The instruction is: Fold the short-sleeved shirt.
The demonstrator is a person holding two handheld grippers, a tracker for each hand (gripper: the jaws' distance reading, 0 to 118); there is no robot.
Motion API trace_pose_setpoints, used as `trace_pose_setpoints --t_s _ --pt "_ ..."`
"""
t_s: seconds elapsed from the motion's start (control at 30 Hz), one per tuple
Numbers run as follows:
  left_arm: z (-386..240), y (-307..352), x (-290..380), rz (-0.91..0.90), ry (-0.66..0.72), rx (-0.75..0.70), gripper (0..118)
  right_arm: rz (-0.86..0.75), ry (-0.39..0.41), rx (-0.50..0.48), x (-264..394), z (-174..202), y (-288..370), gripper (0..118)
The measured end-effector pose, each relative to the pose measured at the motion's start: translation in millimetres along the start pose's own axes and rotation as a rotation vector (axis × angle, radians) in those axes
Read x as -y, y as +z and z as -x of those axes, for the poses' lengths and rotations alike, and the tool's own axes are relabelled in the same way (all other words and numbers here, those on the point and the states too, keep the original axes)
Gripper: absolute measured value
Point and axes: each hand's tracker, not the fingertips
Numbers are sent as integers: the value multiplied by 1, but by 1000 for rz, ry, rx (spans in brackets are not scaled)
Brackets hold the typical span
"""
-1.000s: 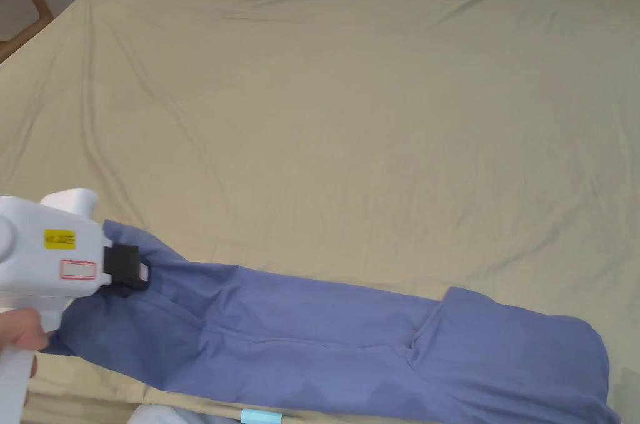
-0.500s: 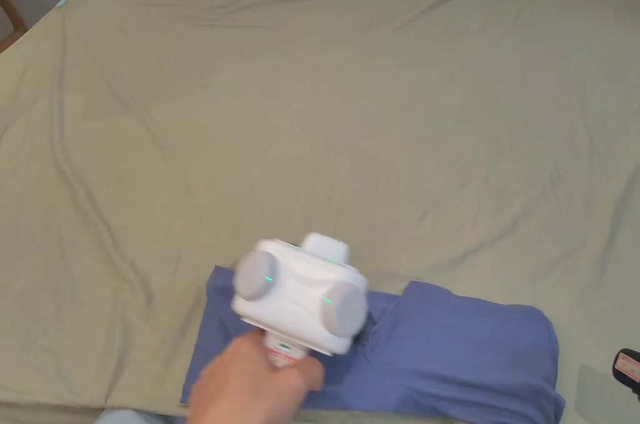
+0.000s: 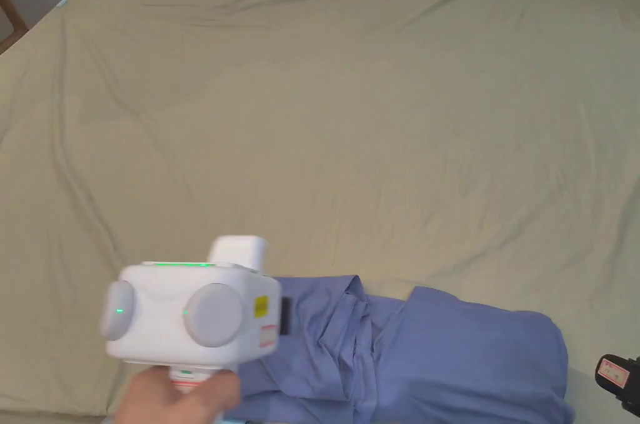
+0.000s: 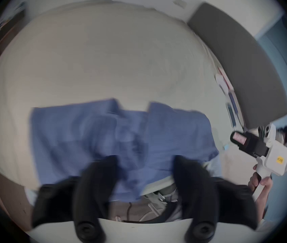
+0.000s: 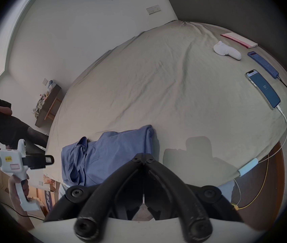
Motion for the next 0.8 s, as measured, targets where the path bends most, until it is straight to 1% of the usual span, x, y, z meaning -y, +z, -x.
trace_pose_setpoints --t_s 0.03,0.07,0.1,0.13,0.17,0.2,0.23,0.27,0.33,0.4,0.43,0.47,0.5,0.53,0.57,0.6,0.67,0.73,0.8 --pt "7 -10 0 19 -63 -170 0 8 -2 -10 1 1 -3 0" --pt "21 -37 -5 46 -103 -314 0 17 -5 -19 3 2 -5 0" --pt "24 -51 -5 44 -112 -403 0 23 -7 -25 5 4 -7 0" --pt "23 -67 -5 68 -168 -463 0 26 -7 -29 7 5 -7 0" --pt "9 -79 1 123 -195 -446 0 28 -7 -32 9 6 -7 0" --pt "-8 -86 10 141 -228 -458 0 29 -8 -35 11 6 -6 0" --pt "-33 -98 19 170 -301 -451 0 31 -11 -39 12 3 -7 0" --pt "-60 -110 29 134 -391 -498 0 32 -18 -38 12 2 -5 0" --pt "-119 -124 45 131 -567 -499 0 26 -31 -39 14 -1 -1 0" --pt "-178 -123 65 81 -659 -374 0 21 -42 -28 14 -3 3 0" --pt "-203 -119 70 94 -698 -293 0 18 -45 -22 13 -5 6 0" --pt "-222 -113 73 50 -738 -352 0 18 -44 -13 12 -6 8 0" --pt "-230 -103 70 3 -750 -282 0 15 -40 -4 10 -7 11 0" --pt "-230 -89 60 8 -688 -48 0 11 -32 4 9 -8 14 0" --pt "-228 -80 52 39 -609 86 0 9 -23 11 7 -8 17 0" --pt "-215 -71 39 63 -533 123 0 7 -18 21 5 -8 18 0" --pt "-181 -61 20 99 -367 267 0 -1 -13 31 1 -8 19 0" --pt "-122 -57 6 118 -188 355 0 -2 -22 31 -2 -7 17 0" --pt "-56 -54 -1 115 -63 423 0 0 -23 24 -3 -5 11 0"
